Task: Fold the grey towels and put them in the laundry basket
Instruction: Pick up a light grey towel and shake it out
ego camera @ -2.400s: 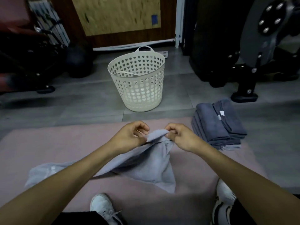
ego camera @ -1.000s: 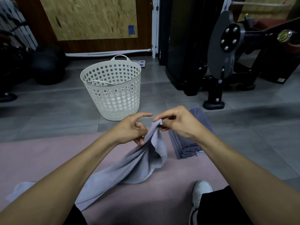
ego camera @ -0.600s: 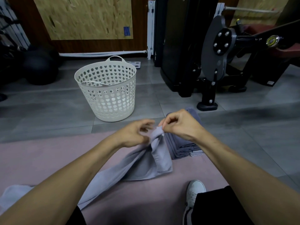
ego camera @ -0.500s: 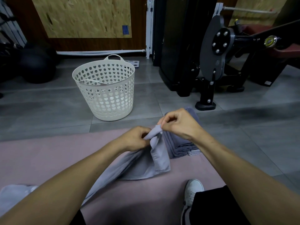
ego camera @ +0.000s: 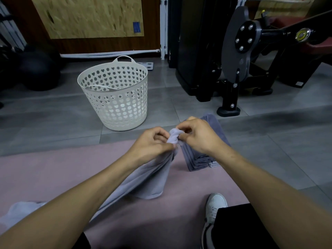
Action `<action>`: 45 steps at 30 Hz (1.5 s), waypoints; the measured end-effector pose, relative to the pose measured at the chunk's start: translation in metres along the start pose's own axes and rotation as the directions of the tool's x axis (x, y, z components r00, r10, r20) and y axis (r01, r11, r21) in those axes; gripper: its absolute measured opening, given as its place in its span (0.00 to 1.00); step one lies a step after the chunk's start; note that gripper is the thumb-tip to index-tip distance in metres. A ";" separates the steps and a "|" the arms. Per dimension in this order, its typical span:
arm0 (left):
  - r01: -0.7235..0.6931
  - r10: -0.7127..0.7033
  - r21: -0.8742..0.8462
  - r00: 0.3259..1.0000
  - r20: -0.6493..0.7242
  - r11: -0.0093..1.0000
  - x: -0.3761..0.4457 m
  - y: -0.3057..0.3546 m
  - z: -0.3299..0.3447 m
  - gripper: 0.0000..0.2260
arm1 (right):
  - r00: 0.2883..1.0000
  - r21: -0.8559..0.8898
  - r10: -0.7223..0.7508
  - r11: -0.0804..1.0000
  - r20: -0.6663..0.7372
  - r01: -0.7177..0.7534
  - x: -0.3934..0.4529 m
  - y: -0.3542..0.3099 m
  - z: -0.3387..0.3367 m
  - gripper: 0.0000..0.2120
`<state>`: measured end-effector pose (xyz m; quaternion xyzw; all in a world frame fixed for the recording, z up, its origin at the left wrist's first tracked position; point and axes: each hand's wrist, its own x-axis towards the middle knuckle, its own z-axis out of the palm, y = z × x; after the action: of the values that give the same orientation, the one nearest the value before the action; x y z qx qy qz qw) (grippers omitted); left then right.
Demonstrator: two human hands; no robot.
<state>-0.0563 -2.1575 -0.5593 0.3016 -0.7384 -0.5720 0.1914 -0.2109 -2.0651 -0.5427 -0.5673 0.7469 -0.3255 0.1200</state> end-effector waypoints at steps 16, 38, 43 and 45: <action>-0.125 0.172 0.452 0.983 -0.064 0.883 0.031 -0.025 -0.034 0.10 | 0.996 0.115 0.061 0.992 -0.063 -0.053 -0.013 -0.002 -0.016 0.05; 0.062 -0.152 0.712 0.986 0.063 0.699 0.021 -0.045 -0.060 0.04 | 0.965 0.094 0.108 0.992 -0.241 -0.088 0.007 -0.005 -0.004 0.11; 0.198 -0.143 0.217 0.959 -0.245 0.956 0.027 -0.024 -0.058 0.08 | 0.969 0.023 0.237 0.971 -0.075 -0.236 0.009 0.007 0.007 0.09; 0.201 -0.199 -0.024 0.937 -0.287 0.979 0.026 -0.009 -0.052 0.07 | 0.975 0.012 0.218 0.976 -0.033 -0.217 0.012 0.005 0.009 0.08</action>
<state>-0.0403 -2.2143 -0.5557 0.4555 -0.6698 -0.5365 0.2366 -0.2136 -2.0785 -0.5502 -0.4761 0.8050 -0.3231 0.1447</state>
